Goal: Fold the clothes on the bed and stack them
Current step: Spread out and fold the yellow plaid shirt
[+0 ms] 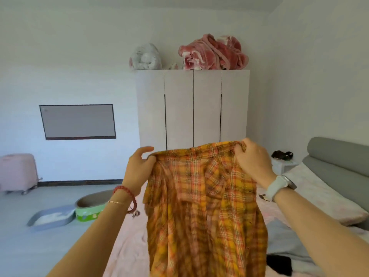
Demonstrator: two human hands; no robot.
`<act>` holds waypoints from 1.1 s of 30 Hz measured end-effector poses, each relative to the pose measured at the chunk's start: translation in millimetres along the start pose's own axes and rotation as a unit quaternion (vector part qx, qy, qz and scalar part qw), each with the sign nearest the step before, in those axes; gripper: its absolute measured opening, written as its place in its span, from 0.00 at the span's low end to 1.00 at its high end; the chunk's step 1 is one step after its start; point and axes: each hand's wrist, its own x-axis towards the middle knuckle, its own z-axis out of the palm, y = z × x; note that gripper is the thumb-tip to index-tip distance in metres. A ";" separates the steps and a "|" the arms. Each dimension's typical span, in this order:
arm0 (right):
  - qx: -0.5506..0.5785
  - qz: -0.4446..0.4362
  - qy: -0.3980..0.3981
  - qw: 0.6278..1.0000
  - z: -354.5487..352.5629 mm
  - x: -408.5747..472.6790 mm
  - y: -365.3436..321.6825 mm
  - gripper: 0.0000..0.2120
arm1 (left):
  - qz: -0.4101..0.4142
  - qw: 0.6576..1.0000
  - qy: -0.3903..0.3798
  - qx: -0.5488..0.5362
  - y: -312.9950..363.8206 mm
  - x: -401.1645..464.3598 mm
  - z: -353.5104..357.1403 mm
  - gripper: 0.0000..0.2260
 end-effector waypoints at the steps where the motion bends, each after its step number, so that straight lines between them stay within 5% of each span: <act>1: 0.084 0.012 -0.005 0.996 -3.5 -1.6 -4.8 0.12 | 0.004 0.997 0.002 -0.076 12.4 -6.4 -4.9 0.09; 4: 0.296 0.055 0.048 0.952 -15.0 -6.1 -28.2 0.12 | 0.062 0.964 -0.012 -0.258 48.8 -27.6 -18.5 0.08; 6: 0.397 0.061 0.084 0.912 -22.8 -7.4 -50.6 0.10 | 0.125 0.954 -0.004 -0.274 65.0 -36.3 -26.3 0.07; 9: 0.492 0.035 0.095 0.865 -26.1 -8.3 -83.0 0.05 | 0.213 0.959 0.056 -0.177 74.5 -36.3 -36.0 0.11; 15: 0.501 -0.013 0.053 0.864 25.2 -4.6 -113.8 0.05 | 0.263 0.944 0.194 0.037 40.1 -4.1 -41.0 0.13; 24: 0.362 0.073 -0.108 0.923 262.0 24.7 -88.0 0.18 | 0.084 0.979 0.098 0.158 -146.0 120.1 -37.3 0.19; 28: 0.288 0.159 -0.327 0.886 395.8 14.3 -51.2 0.32 | -0.089 0.971 -0.114 0.188 -276.1 172.2 -29.0 0.32; 33: 0.196 0.280 -0.423 0.839 514.3 -86.7 25.2 0.27 | -0.270 0.919 -0.171 0.233 -446.7 130.4 -26.6 0.19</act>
